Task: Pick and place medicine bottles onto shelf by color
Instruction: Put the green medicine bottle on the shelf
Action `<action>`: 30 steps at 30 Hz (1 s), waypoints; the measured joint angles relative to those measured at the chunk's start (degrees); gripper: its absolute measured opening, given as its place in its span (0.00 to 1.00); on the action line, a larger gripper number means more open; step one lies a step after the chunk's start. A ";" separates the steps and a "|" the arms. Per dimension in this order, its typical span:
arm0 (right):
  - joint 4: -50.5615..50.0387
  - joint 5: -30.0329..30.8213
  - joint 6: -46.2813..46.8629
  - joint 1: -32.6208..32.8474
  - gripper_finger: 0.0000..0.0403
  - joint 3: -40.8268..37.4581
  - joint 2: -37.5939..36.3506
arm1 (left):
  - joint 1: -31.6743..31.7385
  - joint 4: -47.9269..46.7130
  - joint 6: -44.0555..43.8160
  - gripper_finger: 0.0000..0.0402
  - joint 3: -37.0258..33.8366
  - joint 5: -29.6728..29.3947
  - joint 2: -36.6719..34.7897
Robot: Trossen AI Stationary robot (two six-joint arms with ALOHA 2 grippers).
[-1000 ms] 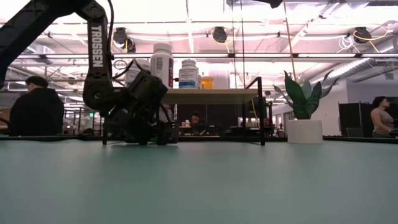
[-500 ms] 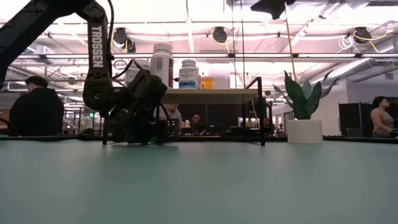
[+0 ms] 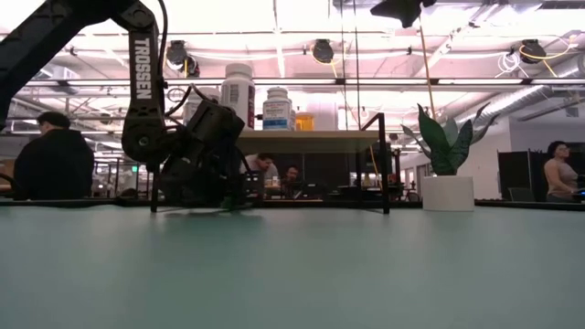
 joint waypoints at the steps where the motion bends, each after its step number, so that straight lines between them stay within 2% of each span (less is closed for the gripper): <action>1: 0.00 0.02 0.11 0.00 0.70 0.00 -0.04 | 0.00 0.00 -0.02 0.51 0.00 -0.24 0.00; 7: -0.21 0.01 0.13 0.00 0.70 0.00 -0.04 | 0.00 0.13 -0.12 0.38 0.00 -1.34 0.00; 12: -0.44 0.02 0.15 0.00 0.70 0.00 -0.02 | 0.00 0.17 -0.22 0.32 0.00 -1.34 0.00; 20: -0.46 0.02 0.15 0.00 0.70 0.00 -0.02 | -0.34 0.37 -0.41 0.28 0.00 1.65 0.00; 30: -0.48 0.02 0.59 0.00 0.70 0.00 -0.02 | -4.14 0.59 2.02 0.28 0.07 1.81 -0.11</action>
